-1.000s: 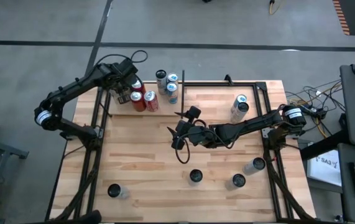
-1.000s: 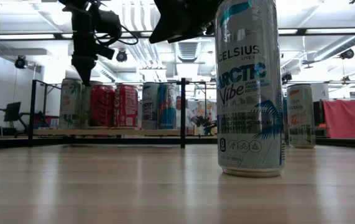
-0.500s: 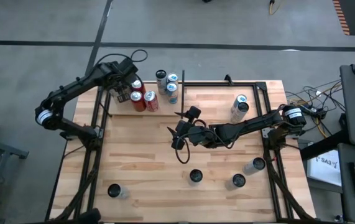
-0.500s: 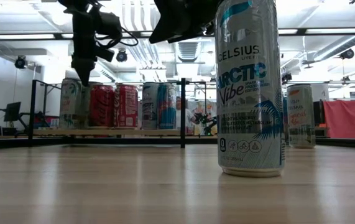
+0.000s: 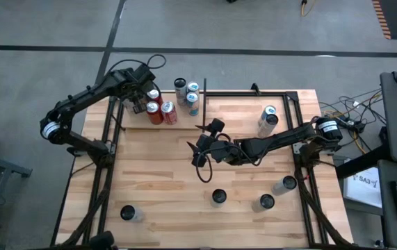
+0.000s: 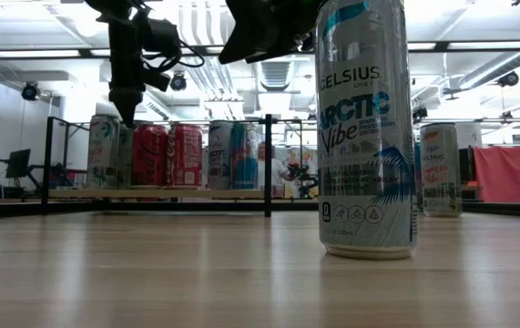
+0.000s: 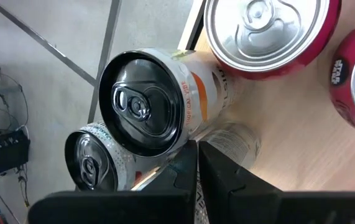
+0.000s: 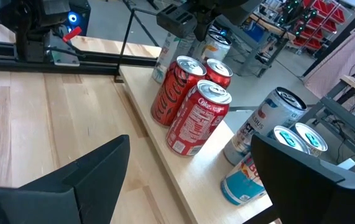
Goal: Place canned beverage on shelf
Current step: Put the middle left white and yellow soda can on the shelf
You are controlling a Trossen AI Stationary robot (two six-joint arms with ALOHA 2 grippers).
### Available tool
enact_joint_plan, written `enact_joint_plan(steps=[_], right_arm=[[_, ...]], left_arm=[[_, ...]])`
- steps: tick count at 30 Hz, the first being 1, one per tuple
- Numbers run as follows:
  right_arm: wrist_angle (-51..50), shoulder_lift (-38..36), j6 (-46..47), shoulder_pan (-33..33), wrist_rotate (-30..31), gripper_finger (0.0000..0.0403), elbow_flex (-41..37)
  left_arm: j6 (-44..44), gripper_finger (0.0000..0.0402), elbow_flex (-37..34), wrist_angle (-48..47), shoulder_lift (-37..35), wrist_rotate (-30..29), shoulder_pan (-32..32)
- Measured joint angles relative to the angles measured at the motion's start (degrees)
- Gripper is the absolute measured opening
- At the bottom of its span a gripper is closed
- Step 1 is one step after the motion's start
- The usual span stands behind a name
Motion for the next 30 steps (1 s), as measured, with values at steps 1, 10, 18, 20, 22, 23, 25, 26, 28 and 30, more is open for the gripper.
enact_joint_plan(steps=[1,10,18,20,22,23,25,26,28,30], right_arm=[[-0.04,0.00,0.01,-0.01,0.02,0.0325,0.00],[-0.31,0.00,0.05,-0.02,0.00,0.0325,0.00],[-0.33,0.00,0.14,-0.02,0.00,0.0325,0.00],[-0.33,0.00,0.16,-0.02,0.00,0.0325,0.00],[-0.31,0.00,0.16,-0.02,0.00,0.0325,0.00],[-0.34,0.00,0.12,-0.03,0.00,0.0325,0.00],[-0.33,0.00,0.09,-0.14,-0.02,0.0325,0.00],[-0.34,0.00,0.07,-0.24,-0.04,0.0325,0.00],[-0.33,0.00,0.03,-0.43,-0.04,0.0325,0.00],[-0.33,0.00,0.07,-0.65,-0.04,0.0325,0.00]], left_arm=[[0.00,0.0000,0.00,0.00,0.00,0.00,0.02],[-2.09,0.0000,0.00,-1.58,0.00,-1.28,0.00],[-7.57,0.0000,0.71,-3.02,-2.35,3.36,-0.30],[-9.09,0.0000,1.56,-2.42,-3.38,8.22,-0.35],[-9.44,0.0000,2.01,0.35,-4.80,10.62,-0.37],[-9.46,0.0000,2.23,2.44,-5.34,10.64,-0.28],[-9.03,0.0000,2.79,5.27,-5.74,10.41,0.64],[-8.56,0.0000,3.03,5.48,-5.75,10.37,1.44],[-7.96,0.0000,3.33,5.45,-5.22,10.43,3.23],[-7.86,0.0000,3.39,5.51,-4.12,12.18,5.22]])
